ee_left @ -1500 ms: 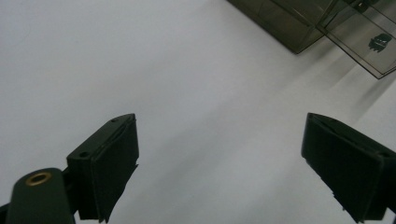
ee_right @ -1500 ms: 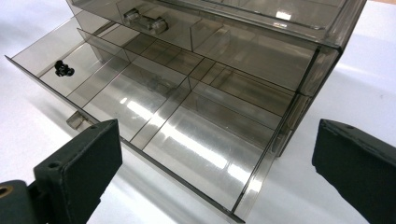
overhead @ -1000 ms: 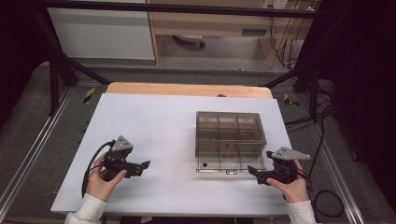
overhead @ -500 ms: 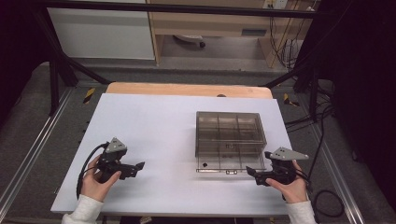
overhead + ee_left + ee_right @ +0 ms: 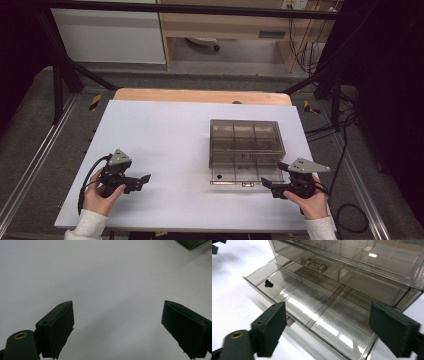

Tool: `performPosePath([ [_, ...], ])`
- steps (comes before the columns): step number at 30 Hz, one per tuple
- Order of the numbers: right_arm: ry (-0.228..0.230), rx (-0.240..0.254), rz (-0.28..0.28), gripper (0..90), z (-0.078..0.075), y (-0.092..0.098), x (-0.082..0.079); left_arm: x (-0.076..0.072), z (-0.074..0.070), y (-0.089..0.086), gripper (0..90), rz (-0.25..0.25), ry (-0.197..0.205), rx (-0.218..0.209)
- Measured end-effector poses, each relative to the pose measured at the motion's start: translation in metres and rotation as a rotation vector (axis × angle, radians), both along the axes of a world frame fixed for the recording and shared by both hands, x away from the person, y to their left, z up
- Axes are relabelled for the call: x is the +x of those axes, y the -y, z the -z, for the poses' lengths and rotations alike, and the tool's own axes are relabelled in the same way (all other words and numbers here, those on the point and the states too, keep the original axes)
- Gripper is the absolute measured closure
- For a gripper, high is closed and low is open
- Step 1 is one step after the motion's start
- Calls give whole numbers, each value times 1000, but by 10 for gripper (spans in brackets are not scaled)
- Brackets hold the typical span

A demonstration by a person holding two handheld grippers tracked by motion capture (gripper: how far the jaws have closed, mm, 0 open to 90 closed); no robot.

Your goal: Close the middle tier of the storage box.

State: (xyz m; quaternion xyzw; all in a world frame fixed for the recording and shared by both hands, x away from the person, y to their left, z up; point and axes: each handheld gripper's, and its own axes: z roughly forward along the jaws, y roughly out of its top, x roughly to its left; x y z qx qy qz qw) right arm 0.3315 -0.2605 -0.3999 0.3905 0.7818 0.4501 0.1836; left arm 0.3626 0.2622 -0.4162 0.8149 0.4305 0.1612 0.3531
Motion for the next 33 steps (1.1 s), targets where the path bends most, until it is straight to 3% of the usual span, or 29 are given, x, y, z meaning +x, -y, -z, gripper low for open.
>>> performPosePath([
  [12,-33,-21,-51,349,-1,-4,-2,-1,2,-9,104,-25,2,0],
  [33,-94,20,-104,639,-1,-6,-8,-1,3,-13,104,-31,-4,-8],
])
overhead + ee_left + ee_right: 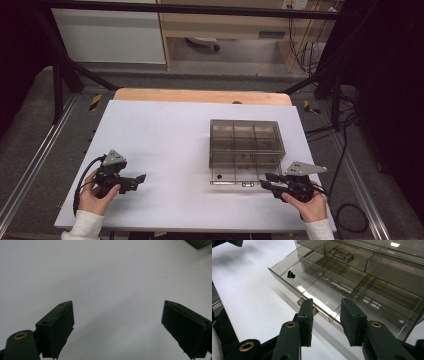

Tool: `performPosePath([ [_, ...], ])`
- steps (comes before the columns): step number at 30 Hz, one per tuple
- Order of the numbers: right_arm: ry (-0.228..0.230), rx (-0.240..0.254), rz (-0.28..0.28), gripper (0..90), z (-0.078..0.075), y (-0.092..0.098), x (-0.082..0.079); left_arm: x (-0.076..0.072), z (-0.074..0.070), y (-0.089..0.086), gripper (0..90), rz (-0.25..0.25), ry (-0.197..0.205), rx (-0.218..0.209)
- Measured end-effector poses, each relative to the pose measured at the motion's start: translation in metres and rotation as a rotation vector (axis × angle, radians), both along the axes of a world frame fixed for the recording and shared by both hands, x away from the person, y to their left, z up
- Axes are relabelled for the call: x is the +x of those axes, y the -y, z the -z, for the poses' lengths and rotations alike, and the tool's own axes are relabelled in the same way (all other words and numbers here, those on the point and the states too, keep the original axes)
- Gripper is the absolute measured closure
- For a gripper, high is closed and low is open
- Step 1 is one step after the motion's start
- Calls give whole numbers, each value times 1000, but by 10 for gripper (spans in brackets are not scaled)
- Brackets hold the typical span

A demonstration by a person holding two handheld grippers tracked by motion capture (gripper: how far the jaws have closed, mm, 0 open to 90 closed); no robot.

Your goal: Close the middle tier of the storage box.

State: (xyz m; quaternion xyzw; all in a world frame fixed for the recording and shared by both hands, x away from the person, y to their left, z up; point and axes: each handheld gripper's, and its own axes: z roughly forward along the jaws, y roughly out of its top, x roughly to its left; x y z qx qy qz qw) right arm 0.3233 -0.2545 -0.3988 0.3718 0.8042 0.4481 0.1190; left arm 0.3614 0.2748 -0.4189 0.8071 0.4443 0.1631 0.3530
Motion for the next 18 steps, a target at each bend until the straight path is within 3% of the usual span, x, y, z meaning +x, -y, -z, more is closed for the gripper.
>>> performPosePath([
  [7,-15,-2,-15,709,2,-3,-1,0,1,-1,104,-6,0,-3],
  [18,5,-36,-65,814,9,-7,-5,0,2,-1,104,-2,-3,2],
])
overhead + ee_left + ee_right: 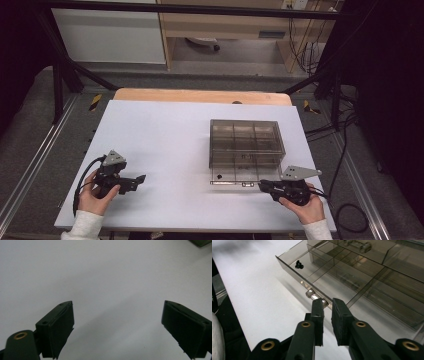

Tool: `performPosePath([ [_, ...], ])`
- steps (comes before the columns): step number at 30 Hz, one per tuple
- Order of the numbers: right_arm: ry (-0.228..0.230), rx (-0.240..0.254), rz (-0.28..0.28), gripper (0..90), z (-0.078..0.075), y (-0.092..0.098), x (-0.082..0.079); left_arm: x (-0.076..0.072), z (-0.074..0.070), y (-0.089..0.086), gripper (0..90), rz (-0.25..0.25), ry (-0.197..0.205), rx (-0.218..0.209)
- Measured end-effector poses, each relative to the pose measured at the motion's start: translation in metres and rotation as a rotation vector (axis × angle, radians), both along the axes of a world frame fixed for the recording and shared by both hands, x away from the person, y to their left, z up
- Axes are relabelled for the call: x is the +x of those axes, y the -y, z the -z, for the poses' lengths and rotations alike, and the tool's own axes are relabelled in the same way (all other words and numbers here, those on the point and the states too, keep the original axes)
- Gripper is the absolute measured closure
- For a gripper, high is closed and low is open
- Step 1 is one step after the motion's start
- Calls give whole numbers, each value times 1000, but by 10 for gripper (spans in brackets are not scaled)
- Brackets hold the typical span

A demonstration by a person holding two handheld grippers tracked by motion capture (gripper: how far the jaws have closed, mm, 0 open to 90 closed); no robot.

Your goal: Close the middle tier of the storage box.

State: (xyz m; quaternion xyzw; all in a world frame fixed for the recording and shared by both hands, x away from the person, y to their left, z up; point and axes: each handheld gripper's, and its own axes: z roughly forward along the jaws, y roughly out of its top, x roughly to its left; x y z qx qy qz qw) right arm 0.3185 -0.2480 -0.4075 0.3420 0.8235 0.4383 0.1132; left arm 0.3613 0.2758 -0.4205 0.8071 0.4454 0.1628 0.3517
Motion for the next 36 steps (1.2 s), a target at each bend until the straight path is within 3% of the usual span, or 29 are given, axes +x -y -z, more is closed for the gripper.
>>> performPosePath([
  [13,-6,6,1,899,8,-1,-2,0,0,0,104,-1,3,-1],
  [21,-22,0,-1,900,14,-1,-2,0,0,0,104,0,3,1],
  [36,-7,-18,9,900,24,-5,-2,0,1,-1,104,0,0,3],
])
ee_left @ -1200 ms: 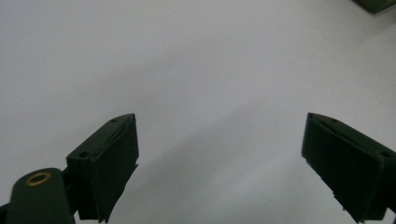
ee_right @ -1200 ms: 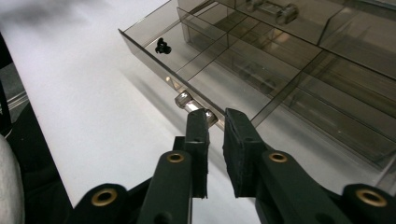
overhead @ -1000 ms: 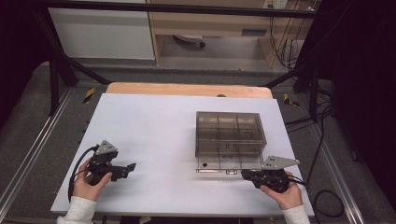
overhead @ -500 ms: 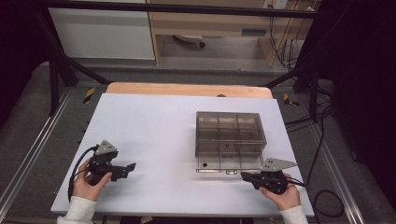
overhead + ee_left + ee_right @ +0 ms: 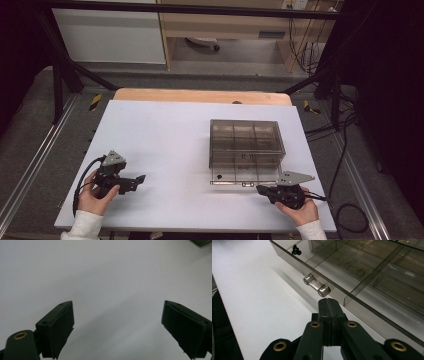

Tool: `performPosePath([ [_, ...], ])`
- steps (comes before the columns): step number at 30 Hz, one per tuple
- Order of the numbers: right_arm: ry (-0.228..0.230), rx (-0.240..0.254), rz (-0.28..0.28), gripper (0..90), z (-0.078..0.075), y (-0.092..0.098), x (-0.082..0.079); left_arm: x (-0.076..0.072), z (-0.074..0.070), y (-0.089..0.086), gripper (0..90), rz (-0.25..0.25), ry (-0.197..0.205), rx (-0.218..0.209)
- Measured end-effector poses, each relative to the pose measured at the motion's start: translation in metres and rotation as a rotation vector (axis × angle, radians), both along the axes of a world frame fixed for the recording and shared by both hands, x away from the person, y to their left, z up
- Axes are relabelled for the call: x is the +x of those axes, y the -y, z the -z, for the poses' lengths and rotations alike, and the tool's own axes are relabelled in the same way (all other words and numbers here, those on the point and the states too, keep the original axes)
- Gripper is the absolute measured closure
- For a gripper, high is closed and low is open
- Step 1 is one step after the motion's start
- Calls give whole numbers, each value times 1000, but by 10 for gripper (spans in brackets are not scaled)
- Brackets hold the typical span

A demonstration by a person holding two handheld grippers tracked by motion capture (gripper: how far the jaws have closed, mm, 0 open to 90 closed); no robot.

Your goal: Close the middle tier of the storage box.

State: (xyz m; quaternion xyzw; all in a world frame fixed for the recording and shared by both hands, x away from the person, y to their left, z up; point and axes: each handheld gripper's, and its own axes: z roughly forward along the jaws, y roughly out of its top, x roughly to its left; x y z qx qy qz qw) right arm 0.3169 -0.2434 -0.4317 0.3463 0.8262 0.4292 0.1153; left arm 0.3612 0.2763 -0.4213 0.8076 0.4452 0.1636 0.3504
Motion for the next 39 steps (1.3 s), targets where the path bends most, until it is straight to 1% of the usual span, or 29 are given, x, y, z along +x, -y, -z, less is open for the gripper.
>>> performPosePath([
  [8,12,-9,1,900,3,-1,1,0,0,0,104,-1,0,1],
  [19,11,-16,6,900,6,-3,2,0,1,0,104,-2,0,4],
  [29,23,-25,9,900,7,-4,3,0,1,0,103,-1,2,11],
  [39,39,-20,23,900,7,-4,4,1,2,0,102,-1,-3,13],
])
